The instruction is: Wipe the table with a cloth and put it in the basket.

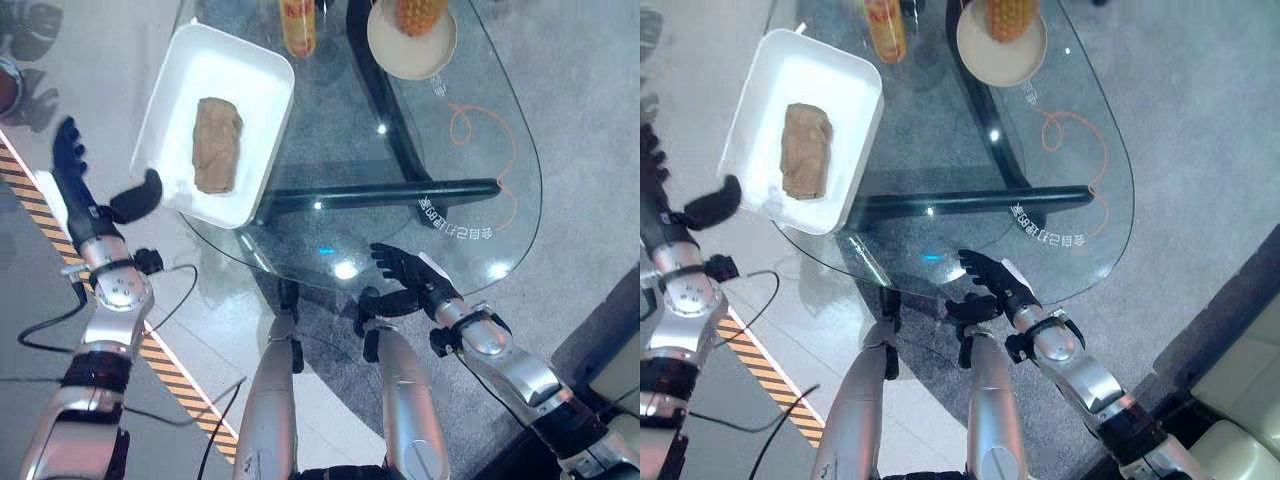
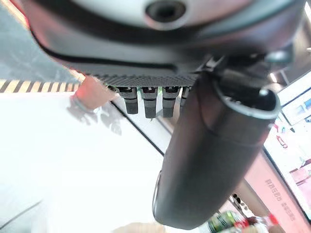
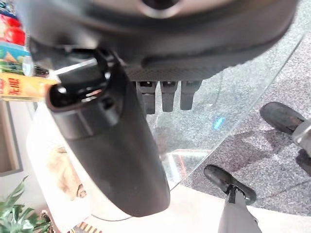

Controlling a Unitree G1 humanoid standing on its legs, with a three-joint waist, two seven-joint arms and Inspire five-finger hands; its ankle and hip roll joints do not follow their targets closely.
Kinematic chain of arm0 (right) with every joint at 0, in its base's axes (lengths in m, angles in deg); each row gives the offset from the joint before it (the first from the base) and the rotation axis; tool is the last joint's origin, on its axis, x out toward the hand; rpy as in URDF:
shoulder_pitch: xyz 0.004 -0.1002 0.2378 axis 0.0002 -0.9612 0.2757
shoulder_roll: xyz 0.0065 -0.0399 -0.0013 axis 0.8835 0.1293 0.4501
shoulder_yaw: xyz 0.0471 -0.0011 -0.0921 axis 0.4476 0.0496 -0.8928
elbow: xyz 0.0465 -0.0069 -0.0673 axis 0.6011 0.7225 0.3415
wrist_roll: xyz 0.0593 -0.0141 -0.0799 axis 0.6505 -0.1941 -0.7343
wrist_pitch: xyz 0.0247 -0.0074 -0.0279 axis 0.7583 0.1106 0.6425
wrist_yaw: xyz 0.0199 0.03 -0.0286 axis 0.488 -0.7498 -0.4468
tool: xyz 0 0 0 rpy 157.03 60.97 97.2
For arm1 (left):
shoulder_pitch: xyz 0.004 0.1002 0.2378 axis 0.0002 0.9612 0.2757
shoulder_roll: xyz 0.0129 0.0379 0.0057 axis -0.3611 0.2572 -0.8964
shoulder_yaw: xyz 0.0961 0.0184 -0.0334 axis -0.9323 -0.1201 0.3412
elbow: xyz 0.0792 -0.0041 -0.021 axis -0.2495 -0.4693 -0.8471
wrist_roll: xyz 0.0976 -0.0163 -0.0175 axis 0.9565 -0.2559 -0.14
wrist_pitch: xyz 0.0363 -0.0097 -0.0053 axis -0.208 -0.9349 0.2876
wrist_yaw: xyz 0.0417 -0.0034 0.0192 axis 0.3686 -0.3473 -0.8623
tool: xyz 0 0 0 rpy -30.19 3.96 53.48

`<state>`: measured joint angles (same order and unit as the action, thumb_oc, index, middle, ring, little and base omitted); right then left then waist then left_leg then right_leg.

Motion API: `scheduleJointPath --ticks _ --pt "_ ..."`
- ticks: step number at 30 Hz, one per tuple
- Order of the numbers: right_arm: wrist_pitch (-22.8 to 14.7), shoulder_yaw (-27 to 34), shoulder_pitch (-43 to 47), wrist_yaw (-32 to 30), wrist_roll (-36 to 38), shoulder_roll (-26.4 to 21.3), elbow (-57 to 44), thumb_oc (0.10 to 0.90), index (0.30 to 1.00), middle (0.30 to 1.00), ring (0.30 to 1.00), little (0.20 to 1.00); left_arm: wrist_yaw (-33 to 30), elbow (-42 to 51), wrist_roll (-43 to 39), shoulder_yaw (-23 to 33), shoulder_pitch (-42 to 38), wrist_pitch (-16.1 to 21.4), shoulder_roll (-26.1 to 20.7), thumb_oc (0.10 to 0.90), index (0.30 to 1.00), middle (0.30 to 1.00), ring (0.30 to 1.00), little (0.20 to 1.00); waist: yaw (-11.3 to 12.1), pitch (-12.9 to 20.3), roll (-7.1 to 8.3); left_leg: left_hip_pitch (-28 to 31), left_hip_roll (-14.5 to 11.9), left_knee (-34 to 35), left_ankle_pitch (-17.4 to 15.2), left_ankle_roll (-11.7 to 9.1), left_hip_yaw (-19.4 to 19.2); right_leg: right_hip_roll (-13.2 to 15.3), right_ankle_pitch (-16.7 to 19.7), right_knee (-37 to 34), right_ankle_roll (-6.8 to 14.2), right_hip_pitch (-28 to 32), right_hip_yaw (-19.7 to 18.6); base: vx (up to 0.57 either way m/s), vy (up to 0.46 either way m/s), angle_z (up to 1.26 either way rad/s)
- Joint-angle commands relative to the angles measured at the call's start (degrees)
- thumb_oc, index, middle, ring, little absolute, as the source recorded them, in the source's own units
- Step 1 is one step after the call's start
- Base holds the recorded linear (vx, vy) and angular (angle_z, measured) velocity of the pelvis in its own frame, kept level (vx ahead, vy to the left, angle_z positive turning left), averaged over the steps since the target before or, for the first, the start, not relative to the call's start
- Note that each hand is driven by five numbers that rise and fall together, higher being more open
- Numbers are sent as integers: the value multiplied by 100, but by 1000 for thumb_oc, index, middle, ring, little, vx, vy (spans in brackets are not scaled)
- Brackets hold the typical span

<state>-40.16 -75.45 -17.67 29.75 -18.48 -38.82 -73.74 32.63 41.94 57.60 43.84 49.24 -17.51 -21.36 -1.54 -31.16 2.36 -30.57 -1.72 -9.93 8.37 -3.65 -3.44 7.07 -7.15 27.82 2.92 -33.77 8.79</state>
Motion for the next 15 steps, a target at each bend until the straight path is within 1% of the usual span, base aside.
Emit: scheduleJointPath --ticks 1,2,3,4,5,7,9,11,12,13,14,15 --pt "-720 210 16 230 -218 213 -350 800 900 900 900 900 372 271 -379 286 -157 370 61 800 900 900 900 900 31 137 44 326 523 -902 -1220 124 -175 -445 256 -799 139 513 4 -35 -125 3" --pt "-780 229 -100 240 -248 273 -272 800 900 900 900 900 469 391 -429 243 88 340 229 800 900 900 900 900 55 137 35 450 530 -892 -1225 118 -146 -455 219 -798 131 648 13 -18 -157 -2" --pt "-925 264 -313 252 -304 371 -89 800 900 900 900 900 599 618 -564 115 517 252 520 800 900 900 900 900 102 137 27 697 526 -868 -1256 109 -100 -455 143 -798 123 911 43 -20 -150 -4" --pt "-998 288 -429 251 -392 420 11 800 900 900 900 900 716 713 -582 38 746 183 671 800 900 900 900 900 124 137 21 836 515 -830 -1247 98 -83 -449 125 -821 123 1062 59 -26 -121 -3" --pt "-1013 303 -457 251 -402 430 34 800 900 900 900 900 744 733 -589 22 797 169 707 800 900 900 900 900 128 137 20 863 511 -801 -1215 96 -78 -448 149 -849 121 1094 65 -23 -97 -1" --pt "-1059 408 -725 326 -219 522 210 800 900 900 900 900 962 864 -894 -99 1271 63 952 800 900 900 900 900 163 165 19 1237 505 -653 -1170 81 -39 -410 150 -976 119 1500 112 14 -107 -2" --pt "-1152 488 -959 479 115 678 477 800 900 900 900 900 1175 814 -1068 -143 1627 40 1127 800 900 900 900 900 172 310 23 1457 490 -532 -1157 66 -23 -391 130 -1077 114 1743 146 46 -112 -3" --pt "-1142 614 -1269 821 1129 1011 911 800 900 900 900 900 1445 635 -1310 -272 2044 -66 1288 800 900 900 900 900 183 595 29 1746 472 -318 -1104 38 -4 -381 183 -1365 94 2127 199 112 -151 -1" --pt "-1162 700 -1465 890 1428 1331 1362 800 900 900 900 900 1692 390 -1403 -405 2355 -103 1475 800 900 900 900 900 204 848 39 2000 440 -171 -1099 16 12 -394 201 -1586 84 2470 224 117 -128 0" --pt "-1162 700 -1465 890 1428 1331 1362 800 900 900 900 900 1692 390 -1403 -405 2355 -103 1475 800 900 900 900 900 204 848 39 2000 440 -171 -1099 16 12 -394 201 -1586 84 2470 224 168 -170 -3" --pt "-1240 702 -1629 816 1275 1472 1675 800 900 900 900 900 1839 266 -1403 -564 2642 -231 1637 800 900 900 900 900 232 1086 37 2270 398 26 -1082 7 20 -414 233 -1828 76 2802 262 92 -108 -2" --pt "-1214 703 -1664 808 1331 1496 1742 800 900 900 900 900 1878 238 -1405 -609 2705 -300 1662 800 900 900 900 900 239 1143 38 2324 387 64 -1076 5 27 -419 241 -1869 74 2864 262 112 -140 1"
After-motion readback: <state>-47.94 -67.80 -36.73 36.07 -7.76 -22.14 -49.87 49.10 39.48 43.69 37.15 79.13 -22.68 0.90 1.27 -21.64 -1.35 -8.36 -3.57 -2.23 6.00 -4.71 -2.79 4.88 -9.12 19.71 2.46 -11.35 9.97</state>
